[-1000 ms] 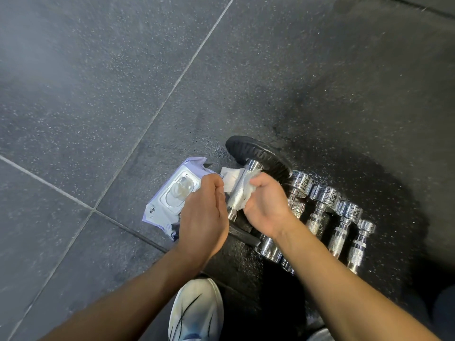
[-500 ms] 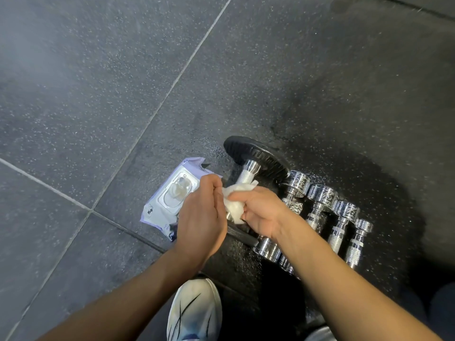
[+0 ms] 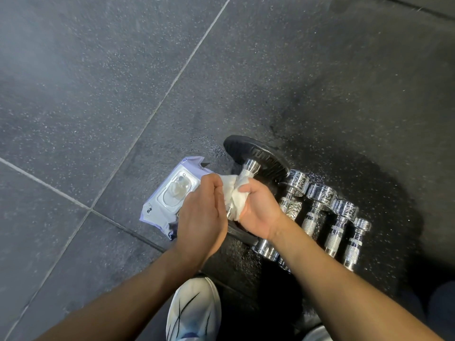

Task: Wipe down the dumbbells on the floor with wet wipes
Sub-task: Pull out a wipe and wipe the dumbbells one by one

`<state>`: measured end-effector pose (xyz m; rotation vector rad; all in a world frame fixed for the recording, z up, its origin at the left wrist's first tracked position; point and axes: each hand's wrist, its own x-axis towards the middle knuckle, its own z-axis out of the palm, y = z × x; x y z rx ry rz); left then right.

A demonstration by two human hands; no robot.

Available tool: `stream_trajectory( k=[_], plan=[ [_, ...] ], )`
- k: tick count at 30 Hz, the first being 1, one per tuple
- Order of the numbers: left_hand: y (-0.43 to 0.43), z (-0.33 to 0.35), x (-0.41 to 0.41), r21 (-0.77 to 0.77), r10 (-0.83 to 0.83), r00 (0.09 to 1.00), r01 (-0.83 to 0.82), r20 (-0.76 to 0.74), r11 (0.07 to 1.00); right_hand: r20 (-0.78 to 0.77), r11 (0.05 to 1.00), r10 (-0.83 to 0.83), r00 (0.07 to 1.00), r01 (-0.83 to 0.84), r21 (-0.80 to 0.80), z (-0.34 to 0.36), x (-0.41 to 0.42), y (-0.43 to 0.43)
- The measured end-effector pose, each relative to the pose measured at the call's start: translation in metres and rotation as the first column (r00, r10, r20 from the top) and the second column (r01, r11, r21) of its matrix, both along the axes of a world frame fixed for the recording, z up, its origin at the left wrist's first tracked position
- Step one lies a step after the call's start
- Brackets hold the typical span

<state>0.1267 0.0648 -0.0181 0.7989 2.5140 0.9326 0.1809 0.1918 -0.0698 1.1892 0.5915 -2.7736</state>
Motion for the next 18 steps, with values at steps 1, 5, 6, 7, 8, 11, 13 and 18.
stream_trajectory(
  k=[1, 5, 6, 7, 8, 11, 13, 18],
  plan=[
    [0.0, -0.001, 0.0, -0.003, 0.001, 1.0, -0.001, -0.005, 1.0, -0.001, 0.998, 0.058, 0.998, -0.058, 0.037, -0.001, 0.003, -0.002],
    [0.001, 0.0, 0.0, -0.001, 0.006, 1.0, -0.006, -0.015, 1.0, 0.211, 0.886, 0.251, 0.945, -0.312, 0.344, 0.01, 0.01, -0.01],
    [0.001, 0.001, 0.0, 0.0, 0.004, 1.0, -0.004, -0.017, 1.0, 0.278, 0.858, 0.238, 0.931, -0.336, 0.389, 0.012, 0.009, -0.01],
    [0.001, 0.001, 0.0, 0.002, 0.006, 1.0, -0.006, -0.021, 1.0, 0.323, 0.846, 0.205, 0.924, -0.333, 0.416, 0.013, 0.006, -0.011],
    [0.0, 0.0, 0.0, 0.0, 0.007, 1.0, -0.007, -0.024, 1.0, 0.342, 0.851, 0.163, 0.926, -0.307, 0.426, 0.012, 0.002, -0.011],
    [0.0, 0.0, 0.0, 0.006, 0.008, 1.0, -0.008, -0.011, 1.0, 0.22, 0.957, -0.017, 0.975, -0.048, 0.288, 0.01, -0.012, -0.005],
    [0.0, 0.001, 0.0, 0.016, 0.006, 1.0, -0.006, -0.013, 1.0, 0.108, 0.98, -0.149, 0.983, 0.133, 0.148, 0.012, -0.018, 0.008],
    [0.001, 0.002, 0.0, 0.005, 0.006, 1.0, -0.006, -0.013, 1.0, 0.043, 0.949, -0.315, 0.948, 0.316, -0.018, 0.009, -0.018, 0.019]
  ],
)
